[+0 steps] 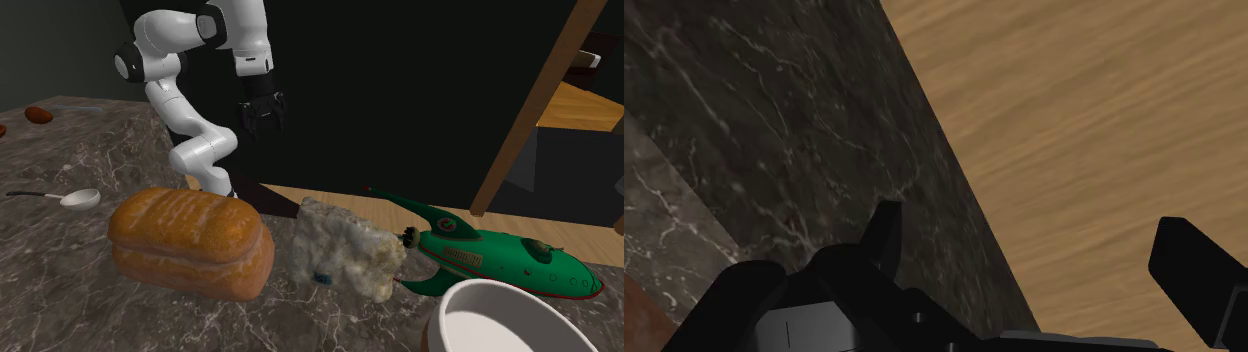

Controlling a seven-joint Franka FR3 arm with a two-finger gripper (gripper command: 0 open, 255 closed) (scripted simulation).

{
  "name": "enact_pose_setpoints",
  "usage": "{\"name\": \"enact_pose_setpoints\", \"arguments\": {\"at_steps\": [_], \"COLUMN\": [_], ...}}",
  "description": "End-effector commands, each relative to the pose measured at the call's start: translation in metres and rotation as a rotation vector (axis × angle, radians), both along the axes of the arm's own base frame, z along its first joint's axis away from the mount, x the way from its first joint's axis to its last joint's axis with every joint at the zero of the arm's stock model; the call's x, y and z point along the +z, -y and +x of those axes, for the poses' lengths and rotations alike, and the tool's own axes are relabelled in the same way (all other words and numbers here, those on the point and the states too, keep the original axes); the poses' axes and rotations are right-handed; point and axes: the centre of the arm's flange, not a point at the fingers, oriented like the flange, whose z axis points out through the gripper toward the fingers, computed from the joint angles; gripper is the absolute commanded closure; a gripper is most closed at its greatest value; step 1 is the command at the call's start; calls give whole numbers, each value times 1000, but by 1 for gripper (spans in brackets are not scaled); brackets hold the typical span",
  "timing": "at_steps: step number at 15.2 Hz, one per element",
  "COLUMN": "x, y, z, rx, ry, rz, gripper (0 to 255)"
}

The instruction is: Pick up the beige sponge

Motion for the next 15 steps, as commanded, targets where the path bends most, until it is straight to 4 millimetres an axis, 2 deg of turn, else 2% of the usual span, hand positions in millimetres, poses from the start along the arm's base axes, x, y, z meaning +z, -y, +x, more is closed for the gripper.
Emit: {"name": "enact_pose_setpoints", "arguments": {"at_steps": [1,15], "x": [0,23], "y": [0,80], "z": [0,163], "rx": [0,-26], "ry": [0,-8], "rz": [0,-43], "gripper": [0,0]}}
